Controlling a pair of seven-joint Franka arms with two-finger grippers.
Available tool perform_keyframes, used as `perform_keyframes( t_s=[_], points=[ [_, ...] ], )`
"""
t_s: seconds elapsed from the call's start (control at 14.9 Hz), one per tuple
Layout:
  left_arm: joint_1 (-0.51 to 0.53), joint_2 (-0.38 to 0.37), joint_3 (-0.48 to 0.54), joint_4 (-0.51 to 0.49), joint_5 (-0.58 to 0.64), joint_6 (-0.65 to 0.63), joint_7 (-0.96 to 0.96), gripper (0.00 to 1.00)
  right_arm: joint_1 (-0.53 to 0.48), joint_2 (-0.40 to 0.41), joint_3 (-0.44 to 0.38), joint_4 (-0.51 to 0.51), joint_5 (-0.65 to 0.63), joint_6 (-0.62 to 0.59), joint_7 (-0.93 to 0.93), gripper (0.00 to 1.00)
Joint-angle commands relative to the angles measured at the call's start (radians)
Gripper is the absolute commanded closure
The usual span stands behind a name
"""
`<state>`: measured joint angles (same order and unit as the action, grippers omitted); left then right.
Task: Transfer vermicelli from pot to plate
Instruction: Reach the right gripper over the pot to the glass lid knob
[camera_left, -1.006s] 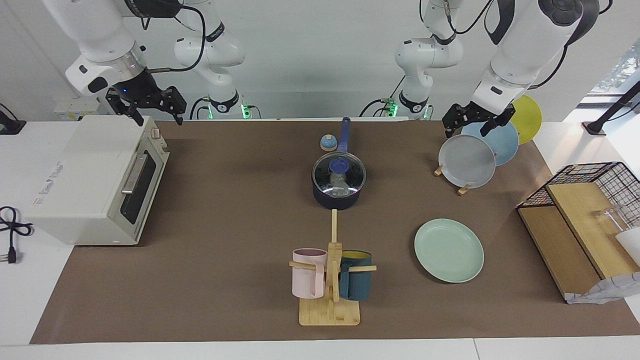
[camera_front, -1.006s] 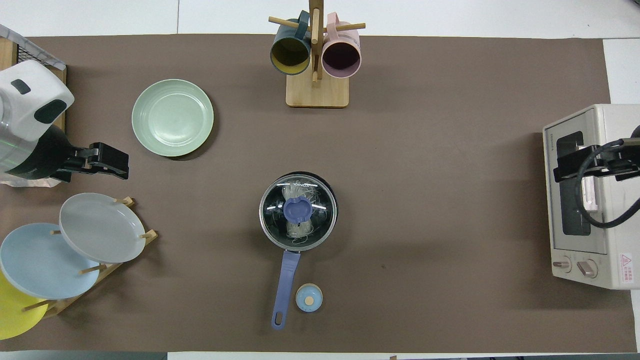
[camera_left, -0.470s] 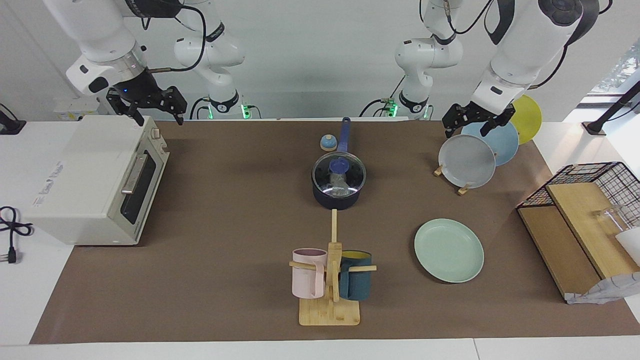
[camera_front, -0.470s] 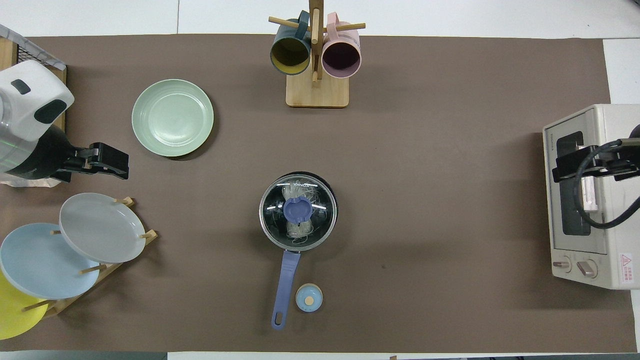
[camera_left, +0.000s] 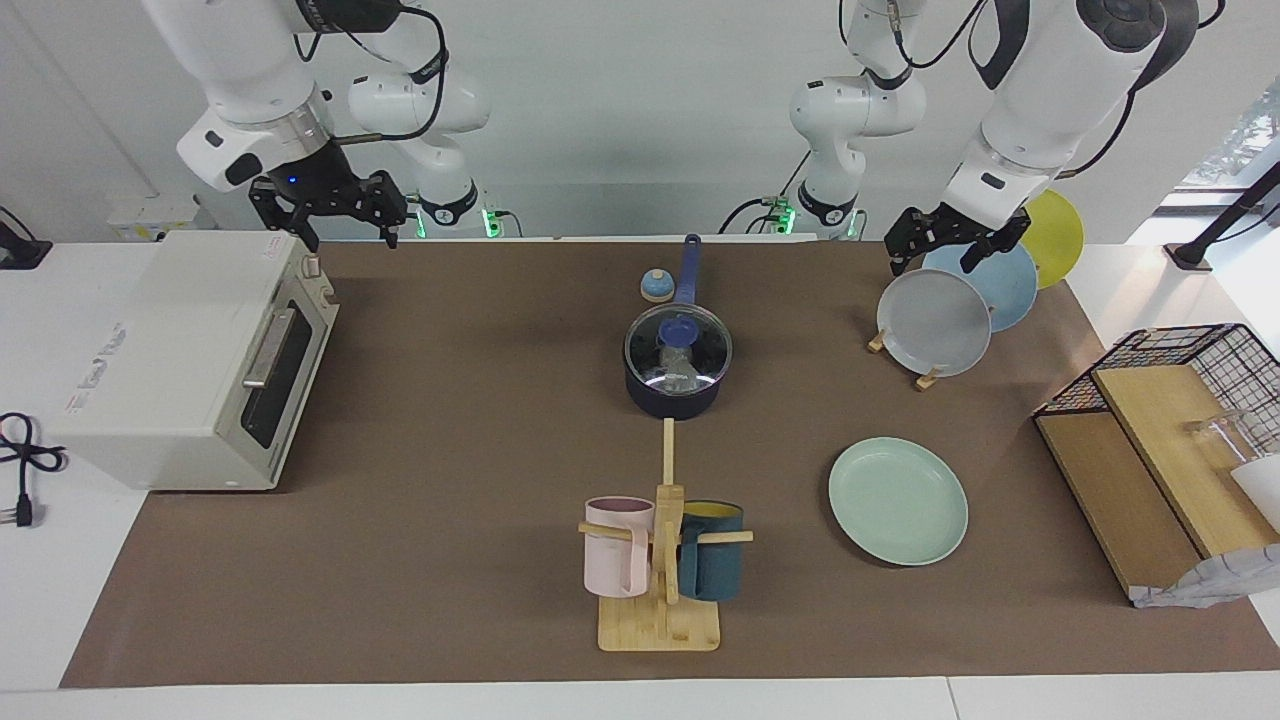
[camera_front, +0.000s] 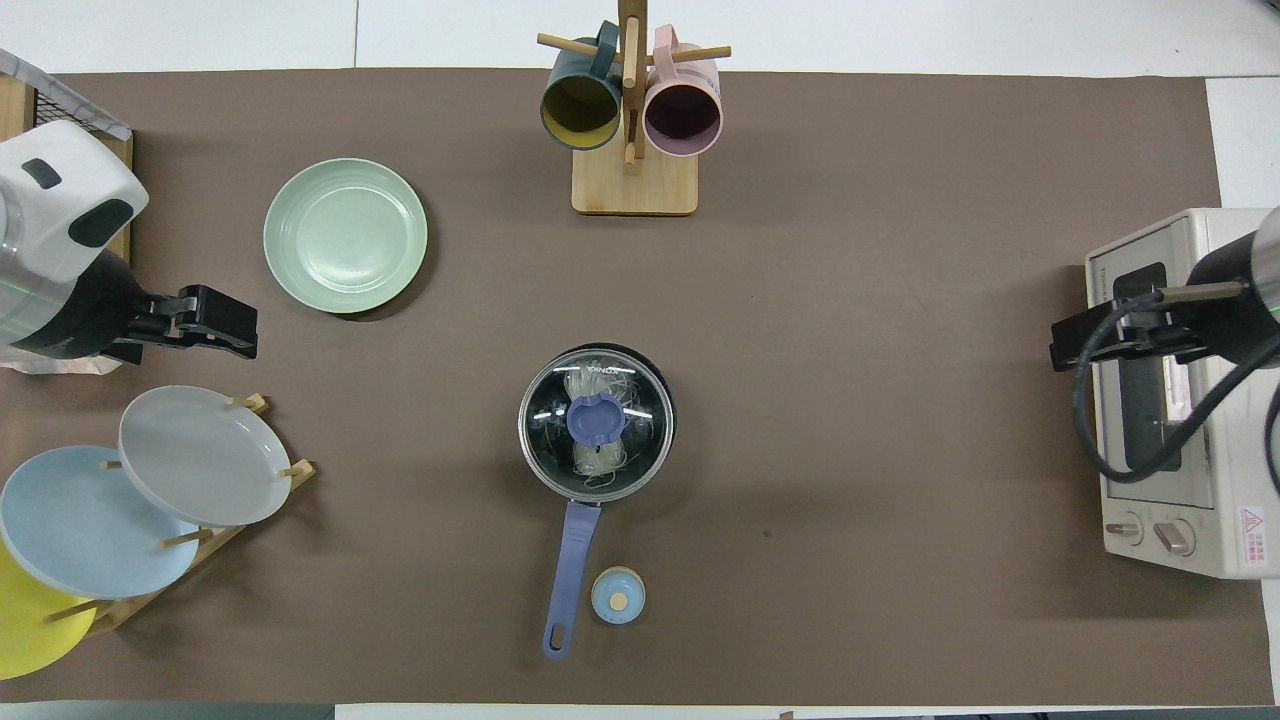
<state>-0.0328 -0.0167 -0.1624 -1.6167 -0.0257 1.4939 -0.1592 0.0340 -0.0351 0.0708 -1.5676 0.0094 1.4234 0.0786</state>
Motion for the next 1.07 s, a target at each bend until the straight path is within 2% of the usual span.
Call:
perform_keyframes(
  t_s=[0.0,0.2,0.54,0.8,1.01],
  points=[
    [0.005,-0.019,0.001,-0.014,-0.011,-0.003,-0.003,0.00,-0.003,0.007,0.065,0.012,-0.003,0.014,0.072,0.00],
    [0.005,-0.019,0.001,-0.014,-0.011,-0.003,-0.003,0.00,0.018,0.043,0.148,0.004,0.012,0.087,0.180,0.00],
    [0.004,-0.019,0.001,-0.014,-0.011,-0.003,-0.003,0.00,0.222,0.155,0.152,0.015,0.004,0.207,0.476,0.00],
    [0.004,-0.019,0.001,-0.014,-0.011,-0.003,-0.003,0.00,0.397,0.274,0.152,0.017,-0.009,0.378,0.706,0.00],
    [0.005,-0.019,0.001,-0.014,-0.011,-0.003,-0.003,0.00,0.453,0.284,0.152,-0.058,-0.009,0.491,0.776,0.00]
  ],
)
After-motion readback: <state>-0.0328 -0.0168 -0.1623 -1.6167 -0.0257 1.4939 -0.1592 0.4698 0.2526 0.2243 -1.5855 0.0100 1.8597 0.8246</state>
